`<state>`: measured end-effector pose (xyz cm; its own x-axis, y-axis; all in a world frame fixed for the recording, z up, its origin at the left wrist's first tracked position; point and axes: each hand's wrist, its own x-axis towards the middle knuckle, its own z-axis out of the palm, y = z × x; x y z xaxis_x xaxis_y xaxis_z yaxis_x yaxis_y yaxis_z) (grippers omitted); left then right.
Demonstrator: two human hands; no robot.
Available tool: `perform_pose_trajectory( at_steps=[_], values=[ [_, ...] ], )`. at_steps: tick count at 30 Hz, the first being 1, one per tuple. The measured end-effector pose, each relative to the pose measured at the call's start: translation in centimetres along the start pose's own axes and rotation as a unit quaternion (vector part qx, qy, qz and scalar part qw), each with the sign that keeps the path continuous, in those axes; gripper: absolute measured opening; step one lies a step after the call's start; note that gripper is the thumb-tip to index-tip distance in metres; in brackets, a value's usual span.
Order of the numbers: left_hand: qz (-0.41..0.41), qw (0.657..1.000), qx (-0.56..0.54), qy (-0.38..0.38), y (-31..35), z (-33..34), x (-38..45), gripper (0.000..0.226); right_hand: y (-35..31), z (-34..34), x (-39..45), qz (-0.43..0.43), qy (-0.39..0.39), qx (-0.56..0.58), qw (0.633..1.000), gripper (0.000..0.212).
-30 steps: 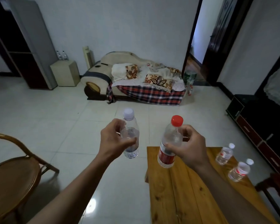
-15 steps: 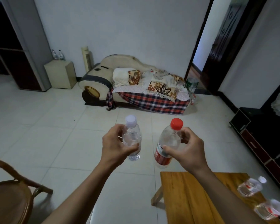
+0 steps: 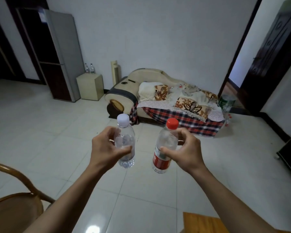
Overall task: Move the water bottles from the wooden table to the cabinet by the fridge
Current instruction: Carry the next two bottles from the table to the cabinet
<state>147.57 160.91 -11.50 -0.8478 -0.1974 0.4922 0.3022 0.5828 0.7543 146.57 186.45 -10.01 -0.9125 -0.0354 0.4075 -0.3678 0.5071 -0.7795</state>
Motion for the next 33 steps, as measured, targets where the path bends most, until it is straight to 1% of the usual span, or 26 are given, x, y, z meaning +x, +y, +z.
perform_pose_trajectory(
  at_steps=[3,6,10,14,19,22,26,33],
  values=[
    [-0.015,0.999,0.014,0.039,-0.5,1.2,2.8,0.048,1.8,0.7,4.0,-0.017,-0.02,0.021,0.999,0.056],
    [-0.027,0.998,0.022,0.06,-0.6,2.2,5.5,0.05,3.3,1.3,7.8,-0.021,-0.049,0.032,0.998,0.059],
    [-0.04,0.995,0.028,0.087,-1.0,2.9,8.6,0.047,4.6,2.5,12.6,-0.038,-0.084,0.042,0.995,0.056],
    [-0.067,0.991,0.034,0.115,-2.9,2.7,10.9,0.048,5.0,4.7,16.5,-0.054,-0.1,0.049,0.992,0.054],
    [-0.097,0.984,0.044,0.143,-7.3,2.0,14.3,0.047,5.0,9.1,21.7,-0.075,-0.12,0.052,0.989,0.054],
    [-0.107,0.981,0.038,0.155,-10.5,1.5,17.4,0.048,4.9,12.5,25.2,-0.082,-0.117,0.048,0.989,0.052],
    [-0.106,0.981,0.023,0.159,-14.8,-0.1,22.8,0.051,3.5,17.0,29.8,-0.095,-0.114,0.04,0.988,0.053],
    [-0.092,0.982,0.038,0.163,-21.3,-3.8,30.8,0.052,1.4,24.2,37.3,-0.109,-0.116,0.04,0.986,0.052]
  ],
)
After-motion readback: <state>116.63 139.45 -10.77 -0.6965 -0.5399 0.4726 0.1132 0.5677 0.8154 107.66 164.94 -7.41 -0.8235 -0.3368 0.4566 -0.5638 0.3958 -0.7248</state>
